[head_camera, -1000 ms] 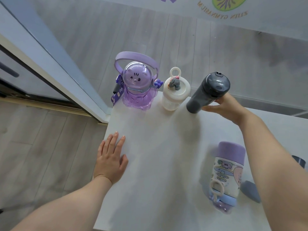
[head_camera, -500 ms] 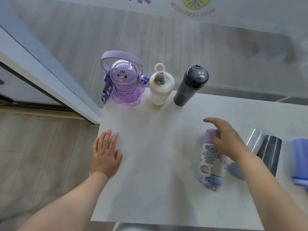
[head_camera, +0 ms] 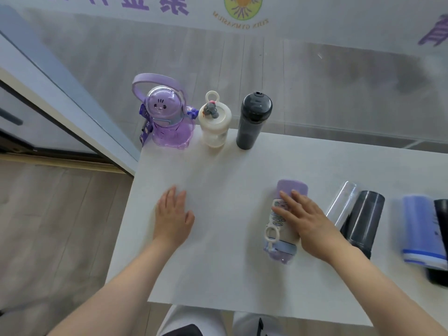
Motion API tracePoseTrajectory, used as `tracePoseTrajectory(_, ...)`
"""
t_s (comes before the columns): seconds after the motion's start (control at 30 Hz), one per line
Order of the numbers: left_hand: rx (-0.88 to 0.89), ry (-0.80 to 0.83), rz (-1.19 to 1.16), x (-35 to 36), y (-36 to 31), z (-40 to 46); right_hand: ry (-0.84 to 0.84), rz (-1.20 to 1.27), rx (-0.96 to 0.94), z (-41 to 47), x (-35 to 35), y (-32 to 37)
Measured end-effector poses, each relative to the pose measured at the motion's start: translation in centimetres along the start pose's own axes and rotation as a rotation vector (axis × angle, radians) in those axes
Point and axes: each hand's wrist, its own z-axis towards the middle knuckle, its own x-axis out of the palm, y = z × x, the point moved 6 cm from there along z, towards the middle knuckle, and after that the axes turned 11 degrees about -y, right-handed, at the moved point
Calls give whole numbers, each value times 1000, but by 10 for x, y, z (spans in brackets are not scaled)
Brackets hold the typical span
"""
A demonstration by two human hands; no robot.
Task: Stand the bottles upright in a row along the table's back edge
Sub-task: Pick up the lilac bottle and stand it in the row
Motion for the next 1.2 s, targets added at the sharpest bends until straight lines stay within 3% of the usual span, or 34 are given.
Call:
tracePoseTrajectory(0.13, 159, 67, -167, 19, -69, -37, 9, -68, -63, -5, 7, -4)
tracePoseTrajectory(0.2, 217, 182, -310, 26, -102, -59, -14, -61, -83, -6, 7, -3)
tracePoseTrajectory(0.3, 151, 464, -608, 30, -146, -89, -2, -28, -84, -6, 4, -6)
tracePoseTrajectory(0.37, 47, 519, -795, 28, -167, -102, -5, 2, -71, -9, 3, -8)
tracePoseTrajectory(0.53, -114, 380, -921, 22, -184, -117, -60, 81, -67, -14, 0, -11)
tracePoseTrajectory(0.8, -87, 128, -964, -12, -203, -124, -60, 419, 77, -31, -25, -35)
tracePoseTrajectory(1.03, 24, 84, -901, -45, -235, -105, 51, 884, 300, -43, -31, -49)
tracePoseTrajectory(1.2, -31, 63, -780, -57, -256, -78, -71, 968, 354, -45, -25, -43)
